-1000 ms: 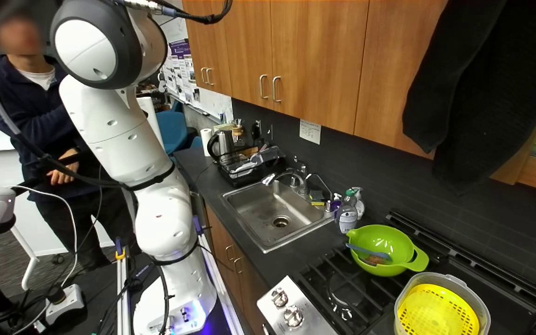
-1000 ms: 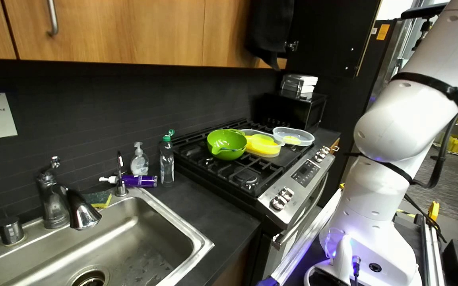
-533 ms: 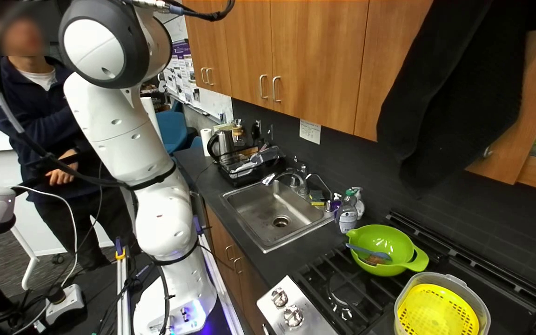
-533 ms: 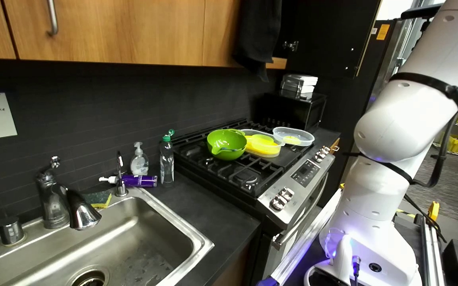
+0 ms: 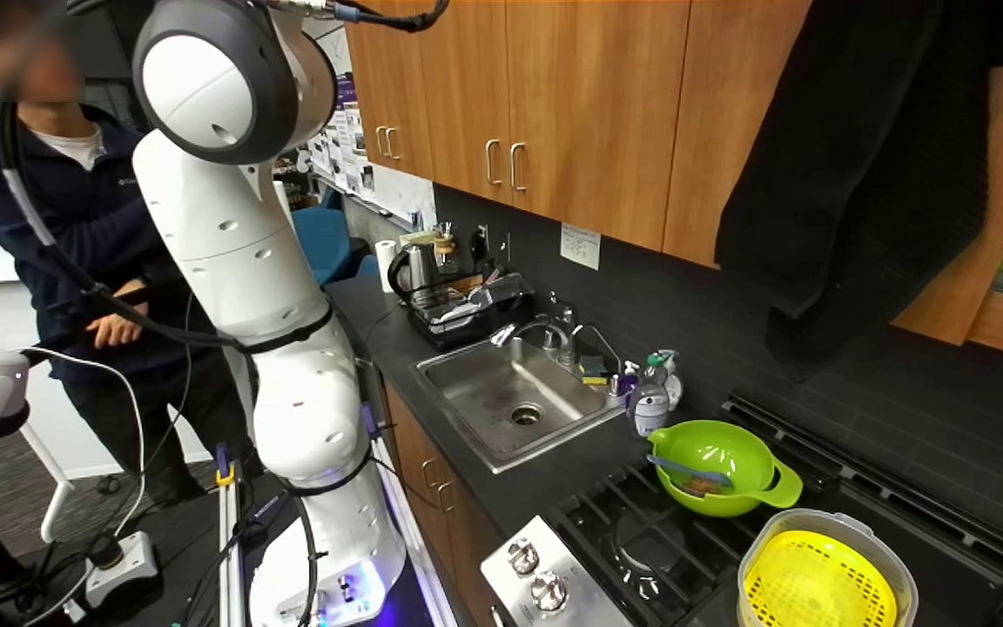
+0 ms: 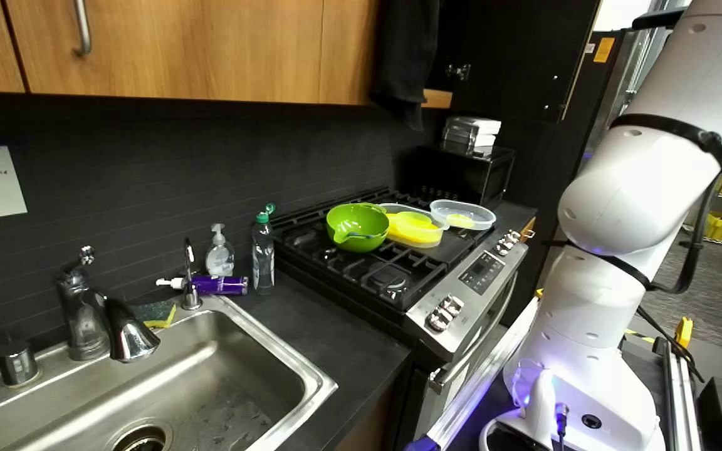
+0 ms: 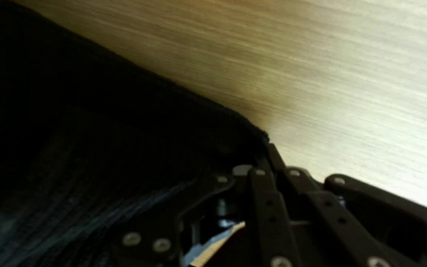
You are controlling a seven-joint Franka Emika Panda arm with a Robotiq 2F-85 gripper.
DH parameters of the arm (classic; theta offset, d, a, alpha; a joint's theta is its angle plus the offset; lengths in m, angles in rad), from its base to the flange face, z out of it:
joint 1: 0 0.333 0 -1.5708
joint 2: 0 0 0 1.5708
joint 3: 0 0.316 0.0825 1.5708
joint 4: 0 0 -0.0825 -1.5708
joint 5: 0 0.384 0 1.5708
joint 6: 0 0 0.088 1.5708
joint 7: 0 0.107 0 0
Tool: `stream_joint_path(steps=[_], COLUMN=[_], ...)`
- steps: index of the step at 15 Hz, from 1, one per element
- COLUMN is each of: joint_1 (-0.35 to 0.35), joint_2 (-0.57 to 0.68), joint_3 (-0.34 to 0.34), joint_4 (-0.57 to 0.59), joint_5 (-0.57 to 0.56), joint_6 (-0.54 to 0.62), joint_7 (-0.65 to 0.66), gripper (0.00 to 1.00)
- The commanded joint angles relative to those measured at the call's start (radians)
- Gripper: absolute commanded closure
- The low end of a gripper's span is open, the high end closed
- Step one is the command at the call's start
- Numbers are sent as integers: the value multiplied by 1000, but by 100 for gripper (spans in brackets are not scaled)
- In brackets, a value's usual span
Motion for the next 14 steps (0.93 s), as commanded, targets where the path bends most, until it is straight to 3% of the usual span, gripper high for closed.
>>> stream_joint_path(steps=[1,14], joint_1=[-6,-26], joint_2=[51,131], joint_3=[-11,-85], joint_4=[95,153], joint_5=[37,82], joint_6=[-54,-156], joint_7=[-30,-4], gripper=[99,99])
